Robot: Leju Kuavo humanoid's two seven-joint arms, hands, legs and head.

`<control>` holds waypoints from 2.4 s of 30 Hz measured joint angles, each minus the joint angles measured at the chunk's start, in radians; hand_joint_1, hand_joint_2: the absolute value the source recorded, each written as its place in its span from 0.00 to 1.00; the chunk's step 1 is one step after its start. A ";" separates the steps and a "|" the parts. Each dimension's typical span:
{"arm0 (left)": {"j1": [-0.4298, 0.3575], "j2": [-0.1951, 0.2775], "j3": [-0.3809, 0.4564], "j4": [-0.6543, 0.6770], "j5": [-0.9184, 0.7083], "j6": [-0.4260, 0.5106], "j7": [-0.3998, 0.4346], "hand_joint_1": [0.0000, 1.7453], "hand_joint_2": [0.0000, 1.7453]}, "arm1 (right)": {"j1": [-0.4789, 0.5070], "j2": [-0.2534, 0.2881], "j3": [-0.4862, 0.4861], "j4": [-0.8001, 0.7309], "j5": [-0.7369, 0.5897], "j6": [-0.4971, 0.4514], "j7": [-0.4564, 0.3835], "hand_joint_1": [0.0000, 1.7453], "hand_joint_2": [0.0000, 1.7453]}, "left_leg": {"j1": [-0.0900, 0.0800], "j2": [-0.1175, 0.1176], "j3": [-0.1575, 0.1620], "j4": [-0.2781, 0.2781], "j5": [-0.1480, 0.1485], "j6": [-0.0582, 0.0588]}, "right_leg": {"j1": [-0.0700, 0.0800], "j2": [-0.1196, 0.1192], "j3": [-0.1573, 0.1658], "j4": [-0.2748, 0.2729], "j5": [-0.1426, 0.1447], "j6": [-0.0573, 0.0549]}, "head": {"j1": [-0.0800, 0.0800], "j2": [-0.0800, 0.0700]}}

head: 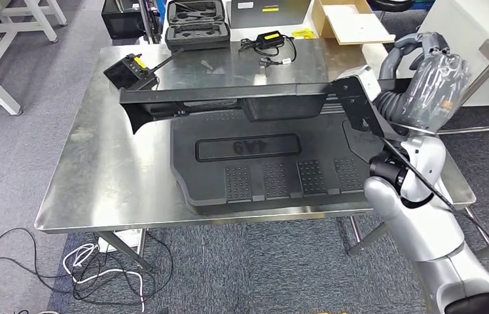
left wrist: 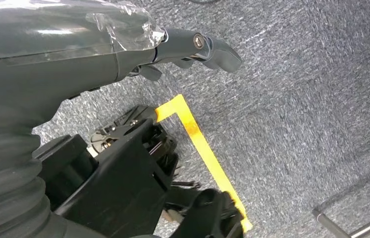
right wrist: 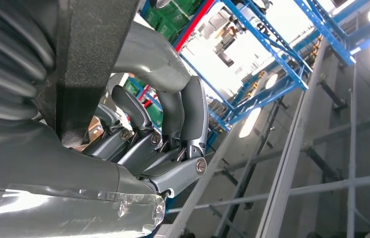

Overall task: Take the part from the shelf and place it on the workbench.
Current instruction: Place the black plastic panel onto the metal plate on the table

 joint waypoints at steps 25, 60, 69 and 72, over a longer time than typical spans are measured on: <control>-0.002 0.001 0.000 -0.003 -0.001 -0.004 0.010 0.00 1.00 | 0.006 -0.005 -0.002 0.015 -0.001 0.011 0.006 1.00 1.00 | -0.003 -0.002 -0.025 0.011 0.012 -0.013 | -0.002 0.002 0.138 -0.226 0.060 -0.012 | -0.023 0.000; -0.010 -0.002 0.000 -0.005 -0.002 -0.001 0.013 0.00 1.00 | 0.005 -0.010 -0.008 0.055 -0.012 0.016 0.013 1.00 1.00 | -0.002 0.001 0.000 -0.011 0.011 0.002 | -0.001 0.001 0.017 -0.009 -0.018 -0.007 | -0.007 0.000; -0.011 -0.003 0.000 -0.005 -0.002 -0.002 0.013 0.00 1.00 | 0.009 -0.011 -0.009 0.062 -0.011 0.016 0.014 1.00 1.00 | 0.000 -0.004 0.002 0.039 -0.041 -0.036 | 0.002 0.003 0.077 -0.220 0.116 -0.022 | 0.013 0.000; -0.013 -0.003 0.000 -0.006 -0.002 -0.002 0.013 0.00 1.00 | 0.006 -0.011 -0.010 0.063 -0.011 0.016 0.013 1.00 1.00 | 0.003 -0.002 -0.024 0.113 -0.083 -0.052 | -0.002 0.001 0.090 -0.227 0.113 -0.035 | 0.001 0.000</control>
